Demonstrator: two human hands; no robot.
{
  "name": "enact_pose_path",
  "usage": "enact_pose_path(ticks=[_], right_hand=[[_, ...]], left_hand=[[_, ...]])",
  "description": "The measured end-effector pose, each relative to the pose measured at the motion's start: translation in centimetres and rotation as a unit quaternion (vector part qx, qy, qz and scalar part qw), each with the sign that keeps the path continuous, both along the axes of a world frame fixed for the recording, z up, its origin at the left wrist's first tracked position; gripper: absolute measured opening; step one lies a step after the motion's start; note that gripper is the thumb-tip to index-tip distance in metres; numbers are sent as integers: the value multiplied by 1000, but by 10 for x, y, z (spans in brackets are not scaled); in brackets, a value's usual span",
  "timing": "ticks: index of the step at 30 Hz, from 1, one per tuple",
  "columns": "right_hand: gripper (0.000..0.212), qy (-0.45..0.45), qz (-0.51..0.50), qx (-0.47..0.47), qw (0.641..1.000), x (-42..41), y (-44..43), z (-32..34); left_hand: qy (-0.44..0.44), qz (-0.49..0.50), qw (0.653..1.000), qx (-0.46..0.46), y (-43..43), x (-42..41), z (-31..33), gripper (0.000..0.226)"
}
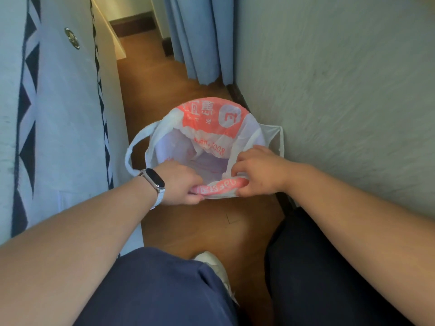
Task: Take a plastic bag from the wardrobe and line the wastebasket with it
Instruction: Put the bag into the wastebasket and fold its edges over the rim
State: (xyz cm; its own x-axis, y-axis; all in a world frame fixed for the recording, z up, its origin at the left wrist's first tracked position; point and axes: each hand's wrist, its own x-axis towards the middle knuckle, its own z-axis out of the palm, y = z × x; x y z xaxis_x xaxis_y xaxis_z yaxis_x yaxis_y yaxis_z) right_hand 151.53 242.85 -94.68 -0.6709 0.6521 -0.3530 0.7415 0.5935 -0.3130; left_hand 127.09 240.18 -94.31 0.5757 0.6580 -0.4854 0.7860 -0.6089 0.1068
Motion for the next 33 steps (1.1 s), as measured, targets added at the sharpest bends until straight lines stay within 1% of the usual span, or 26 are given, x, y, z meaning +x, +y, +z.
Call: enact_pose_path(ticks=[2,4,6,9,13,15,19,21,24,25,27,29,31,33], right_hand=[[29,16,0,22,1000,0,2,-3],[27,23,1,52,998,0,6,-7],[27,35,2,84,996,-3,10,-13],[21,50,6,126,991,-12,14,-21],[15,29,27,170,985,-19,24,-35],[14,24,46,197,979,-19,31,-43],[16,26,54,213,975,-22,39,-51],[17,25,47,212,976,-24,39,-51],[17,22,43,198,979,-26,38,-47],[16,21,40,188,981,-26,37,-44],[15,17,32,184,982,-26,36,-38],[14,30,22,200,979,-28,33,-32],[15,47,11,216,975,-32,31,-29],[23,82,-3,236,968,-36,31,-28]], left_hand=[[-9,9,1000,27,1,-3,-1,31],[-17,24,998,47,3,-6,-4,28],[-25,34,995,90,7,-10,-8,26],[-32,52,987,147,11,-18,-18,19],[-68,68,974,203,16,-29,-33,9],[-77,68,971,215,18,-30,-37,14],[-80,77,968,226,25,-33,-41,18],[-71,75,968,230,27,-34,-41,18],[-72,81,974,200,27,-33,-35,12],[-56,87,977,185,25,-31,-32,14],[-31,78,980,183,23,-27,-27,37],[-47,52,977,201,20,-15,-20,50],[-75,45,971,224,22,-2,-15,51],[-97,36,963,250,24,8,-9,43]])
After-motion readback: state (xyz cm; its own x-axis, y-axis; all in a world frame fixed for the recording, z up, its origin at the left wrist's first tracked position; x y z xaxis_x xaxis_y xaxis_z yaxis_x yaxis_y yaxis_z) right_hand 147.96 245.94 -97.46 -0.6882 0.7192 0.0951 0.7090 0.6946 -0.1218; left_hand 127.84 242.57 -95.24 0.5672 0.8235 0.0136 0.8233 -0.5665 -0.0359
